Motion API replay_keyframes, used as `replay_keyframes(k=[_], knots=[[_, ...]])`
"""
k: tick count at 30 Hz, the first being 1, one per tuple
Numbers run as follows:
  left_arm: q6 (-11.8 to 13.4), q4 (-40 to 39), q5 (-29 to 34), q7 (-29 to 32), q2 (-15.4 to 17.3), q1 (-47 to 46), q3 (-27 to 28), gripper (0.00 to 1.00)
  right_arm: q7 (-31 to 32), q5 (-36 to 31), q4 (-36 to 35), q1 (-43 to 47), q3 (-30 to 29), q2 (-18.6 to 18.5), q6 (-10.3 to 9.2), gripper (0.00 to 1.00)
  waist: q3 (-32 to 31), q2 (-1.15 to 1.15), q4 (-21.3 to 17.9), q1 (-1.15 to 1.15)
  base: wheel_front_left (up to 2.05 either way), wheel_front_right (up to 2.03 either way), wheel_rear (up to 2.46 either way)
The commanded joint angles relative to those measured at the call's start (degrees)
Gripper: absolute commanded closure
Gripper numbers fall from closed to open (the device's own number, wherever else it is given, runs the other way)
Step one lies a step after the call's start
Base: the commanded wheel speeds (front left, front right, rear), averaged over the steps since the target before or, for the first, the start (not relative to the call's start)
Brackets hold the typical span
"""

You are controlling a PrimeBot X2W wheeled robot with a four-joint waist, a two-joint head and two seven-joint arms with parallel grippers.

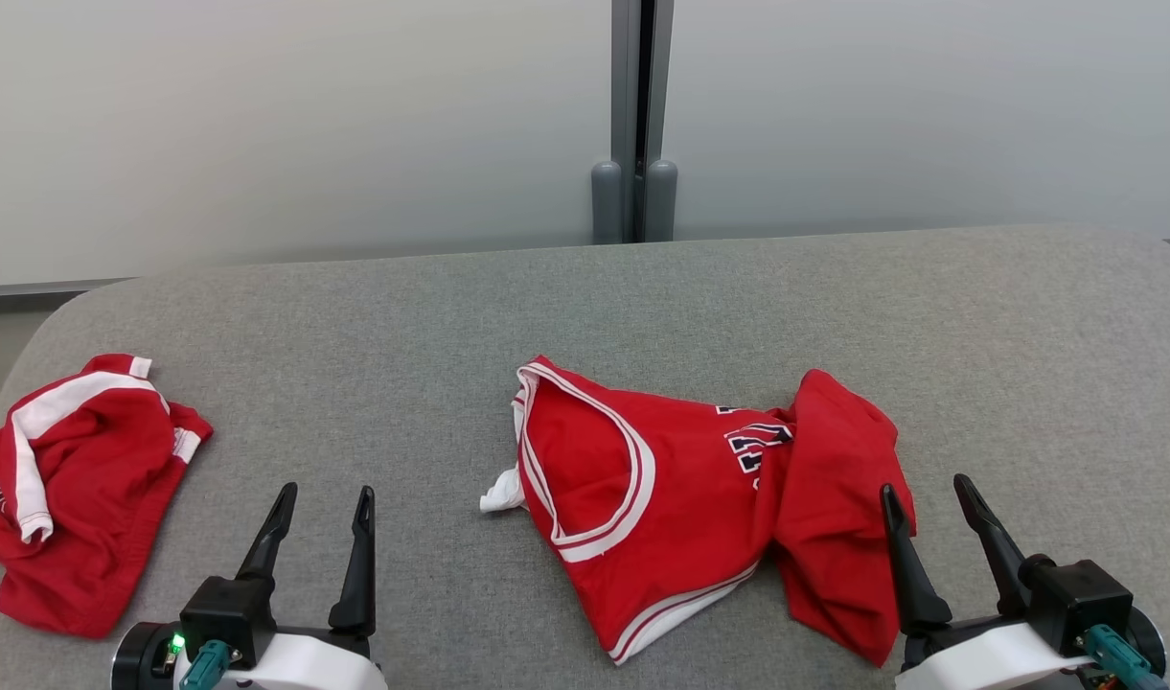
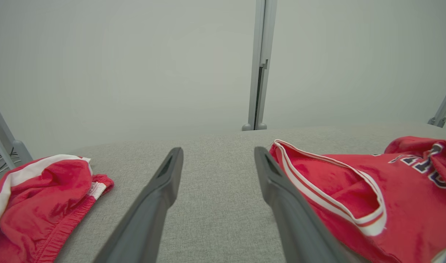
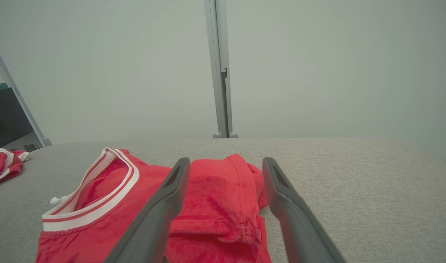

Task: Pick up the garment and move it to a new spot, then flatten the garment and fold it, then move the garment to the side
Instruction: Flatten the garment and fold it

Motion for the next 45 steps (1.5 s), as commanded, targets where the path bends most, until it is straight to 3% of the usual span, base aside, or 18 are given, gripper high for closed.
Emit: replay_keyframes(k=[1, 11, 20, 25, 30, 31, 32, 41, 45], knots=[[-0.13, 0.10, 0.29, -0.01, 0.06, 0.42, 0.30, 0.00, 0.10, -0.21, -0.17, 0.43, 0.00, -0.14, 0.15, 0.00, 0.00, 0.00, -0.02, 0.00, 0.00, 0.00, 0.00], [-1.42, 1.28, 1.00, 0.07, -0.60, 0.14, -0.81, 0.00, 0.21, 0.10, -0.11, 0.20, -0.13, -0.11, 0.15, 0.00, 0.00, 0.00, 0.29, 0.00, 0.00, 0.00, 0.00], [-7.11, 6.07, -1.61, 7.45, -2.70, -2.59, -13.66, 0.00, 0.30, 0.01, -0.58, -1.34, 0.45, -0.16, 0.15, 0.00, 2.20, 0.00, -0.28, 0.00, 0.00, 0.00, 0.00], [-7.92, 10.42, -5.22, 11.99, -3.17, -5.48, -20.26, 0.00, 0.04, 0.26, -0.41, -2.56, 0.89, -0.10, 0.15, 0.00, 3.99, 0.00, -1.91, 0.00, 0.00, 0.00, 0.00], [-8.01, 13.69, -9.75, 13.04, -3.32, -8.10, -23.03, 0.00, -0.51, 0.24, -0.06, -3.18, 0.65, -0.01, 0.15, 0.00, 5.26, 0.00, -3.62, 0.00, 0.00, 0.00, 0.00], [-8.01, 14.20, -10.69, 12.96, -3.36, -8.54, -23.31, 0.56, -0.59, 0.28, -0.01, -3.24, 0.63, 0.01, 0.15, 0.00, 5.48, 0.00, -3.91, 0.00, 0.00, 0.00, 0.00], [-8.03, 14.38, -11.69, 12.26, -3.38, -9.12, -23.55, 1.00, -0.64, 0.26, 0.07, -3.33, 0.61, 0.02, 0.15, 0.00, 5.69, 0.00, -4.18, 0.00, 0.00, 0.00, 0.00], [-8.05, 8.23, -14.23, 7.95, -2.06, -10.67, -25.25, 1.00, -1.24, 0.30, 0.19, -3.33, -0.54, 0.13, 0.16, 0.00, 6.64, 0.00, -4.44, 0.00, 0.00, 0.00, 0.00], [-7.51, -0.32, -13.22, 8.60, 0.14, -9.38, -25.55, 1.00, -1.46, 0.29, 0.31, -3.16, -1.42, 0.27, 0.16, 0.00, 7.01, 0.00, -3.19, 0.00, 0.00, 0.00, 0.00]])
